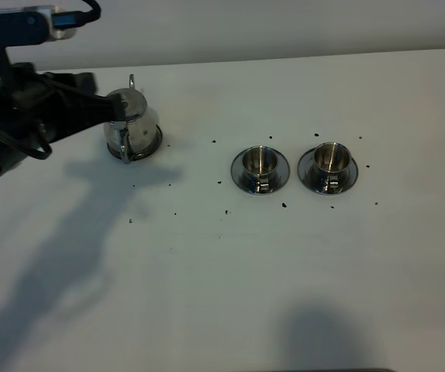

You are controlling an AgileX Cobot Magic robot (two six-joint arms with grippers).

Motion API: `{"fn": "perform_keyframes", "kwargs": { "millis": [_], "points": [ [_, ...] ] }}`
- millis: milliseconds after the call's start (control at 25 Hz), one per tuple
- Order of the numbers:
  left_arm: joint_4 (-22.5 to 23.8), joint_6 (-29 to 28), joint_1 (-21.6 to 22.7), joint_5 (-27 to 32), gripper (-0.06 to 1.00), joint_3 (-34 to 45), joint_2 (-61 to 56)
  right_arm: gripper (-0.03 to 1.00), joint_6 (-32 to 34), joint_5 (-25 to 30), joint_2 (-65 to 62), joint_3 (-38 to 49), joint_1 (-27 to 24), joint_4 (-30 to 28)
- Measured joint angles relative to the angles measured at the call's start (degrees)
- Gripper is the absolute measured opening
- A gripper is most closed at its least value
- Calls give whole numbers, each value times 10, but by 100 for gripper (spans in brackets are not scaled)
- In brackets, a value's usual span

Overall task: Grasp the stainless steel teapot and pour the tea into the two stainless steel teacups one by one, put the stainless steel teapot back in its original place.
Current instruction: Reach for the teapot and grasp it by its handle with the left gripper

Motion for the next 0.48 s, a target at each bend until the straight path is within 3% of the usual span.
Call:
{"fn": "perform_keyframes", "kwargs": {
  "millis": [280,360,480],
  "points": [
    [12,-51,0,243,25,9,41,48,2,0,0,2,0,0],
    [69,-99,0,315,25,11,57,48,2,0,0,2,0,0],
    [225,-218,0,399,25,10,75,48,2,0,0,2,0,0]
  ]
}}
